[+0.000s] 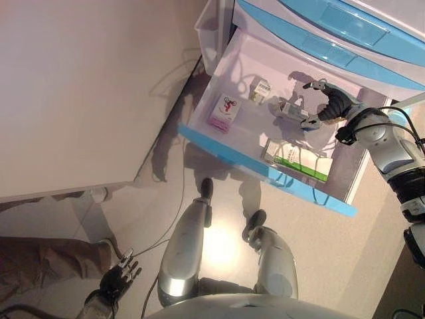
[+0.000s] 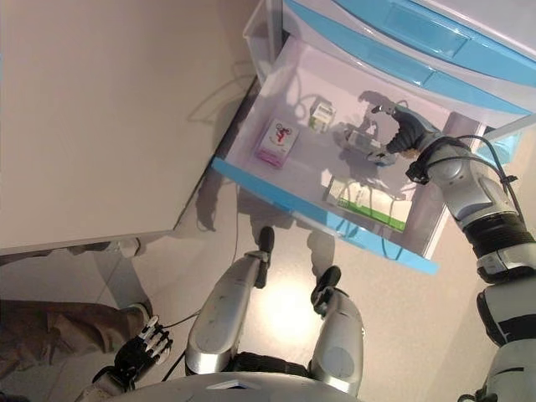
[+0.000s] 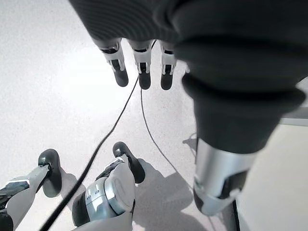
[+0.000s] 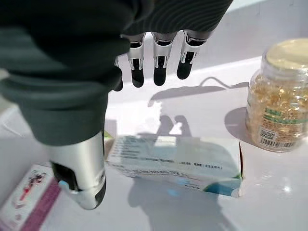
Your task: Open the drawer and pick up the medicine
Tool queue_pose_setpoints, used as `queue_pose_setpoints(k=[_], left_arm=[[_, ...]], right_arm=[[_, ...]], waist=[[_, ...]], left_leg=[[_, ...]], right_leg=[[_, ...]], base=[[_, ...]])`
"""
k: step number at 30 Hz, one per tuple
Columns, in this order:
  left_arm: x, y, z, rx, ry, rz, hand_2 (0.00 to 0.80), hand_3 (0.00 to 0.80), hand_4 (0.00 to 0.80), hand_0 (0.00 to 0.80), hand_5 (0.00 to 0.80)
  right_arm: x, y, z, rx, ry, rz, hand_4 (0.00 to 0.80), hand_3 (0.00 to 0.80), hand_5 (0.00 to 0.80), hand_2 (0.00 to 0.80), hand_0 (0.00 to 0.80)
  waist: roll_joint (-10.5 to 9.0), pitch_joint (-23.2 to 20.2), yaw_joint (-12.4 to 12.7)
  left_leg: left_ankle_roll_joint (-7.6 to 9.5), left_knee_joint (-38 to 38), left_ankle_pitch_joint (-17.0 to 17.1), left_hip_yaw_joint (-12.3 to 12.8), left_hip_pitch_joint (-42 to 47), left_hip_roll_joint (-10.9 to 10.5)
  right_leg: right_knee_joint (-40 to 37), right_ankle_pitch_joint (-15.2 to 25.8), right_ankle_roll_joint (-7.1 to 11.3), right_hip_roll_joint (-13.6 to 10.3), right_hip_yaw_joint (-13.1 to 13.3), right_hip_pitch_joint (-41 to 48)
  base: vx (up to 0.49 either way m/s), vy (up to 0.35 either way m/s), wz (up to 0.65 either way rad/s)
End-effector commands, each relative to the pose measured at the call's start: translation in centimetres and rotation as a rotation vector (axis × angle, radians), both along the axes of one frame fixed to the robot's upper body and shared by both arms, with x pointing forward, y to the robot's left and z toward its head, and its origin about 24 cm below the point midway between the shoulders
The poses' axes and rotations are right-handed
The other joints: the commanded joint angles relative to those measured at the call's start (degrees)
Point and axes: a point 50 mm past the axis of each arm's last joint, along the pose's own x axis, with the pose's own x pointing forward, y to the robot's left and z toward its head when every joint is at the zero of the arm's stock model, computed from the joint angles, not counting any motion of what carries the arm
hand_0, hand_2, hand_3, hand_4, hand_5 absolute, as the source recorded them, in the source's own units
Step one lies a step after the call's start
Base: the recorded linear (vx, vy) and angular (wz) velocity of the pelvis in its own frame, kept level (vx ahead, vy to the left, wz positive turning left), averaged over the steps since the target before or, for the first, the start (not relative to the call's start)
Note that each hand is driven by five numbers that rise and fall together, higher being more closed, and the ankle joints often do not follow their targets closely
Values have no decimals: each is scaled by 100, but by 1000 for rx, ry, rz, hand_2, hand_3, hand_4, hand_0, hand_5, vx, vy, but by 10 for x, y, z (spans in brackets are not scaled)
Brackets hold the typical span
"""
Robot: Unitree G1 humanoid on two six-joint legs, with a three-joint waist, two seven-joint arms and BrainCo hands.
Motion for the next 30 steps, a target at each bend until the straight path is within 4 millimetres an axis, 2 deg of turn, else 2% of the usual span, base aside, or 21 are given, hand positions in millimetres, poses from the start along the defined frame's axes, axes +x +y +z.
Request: queue_pose_setpoints(k=[1,12,23,24,25,30], left_arm=[[-24,-7,-6,-6,73,-61,0,0,0,0,0],[-23,-14,-8,-30,72,-90,0,0,0,0,0],[-22,-20,-9,-47,59,-115,0,0,0,0,0],[-22,-21,-9,-47,60,-115,0,0,0,0,0],[-22,-21,-9,-49,61,-116,0,0,0,0,0],[-21,-21,-8,-52,59,-118,0,0,0,0,0]], right_arm=[[7,-6,25,-35,-71,-62,0,0,0,0,0],[10,-54,-7,45,52,-322,0,0,0,0,0],[4,-72,-23,67,97,-408,0,0,0,0,0],[4,-72,-24,61,94,-411,467,467,467,467,467],[4,-72,-23,52,87,-410,800,800,800,800,800],[5,-70,-23,17,68,-398,800,800,800,800,800]], waist=[[277,-206,129],[549,-205,293],[727,-205,351],[735,-205,351],[747,-205,353],[758,-205,370]], left_leg=[[-122,-137,-548,-99,214,-80],[-96,-57,-554,-150,14,-146],[-64,-18,-552,-143,-103,-191],[-67,-14,-550,-142,-104,-195],[-68,-11,-548,-138,-107,-199],[-61,-16,-545,-143,-117,-198]], right_leg=[[317,691,159,-217,205,-458],[400,643,74,-312,158,-635],[432,658,52,-389,138,-757],[433,654,51,-397,135,-754],[438,663,51,-405,133,-753],[452,681,60,-421,119,-760]], base=[[-6,11,6],[-4,14,0],[-8,11,2],[0,0,0],[0,0,0],[0,0,0]])
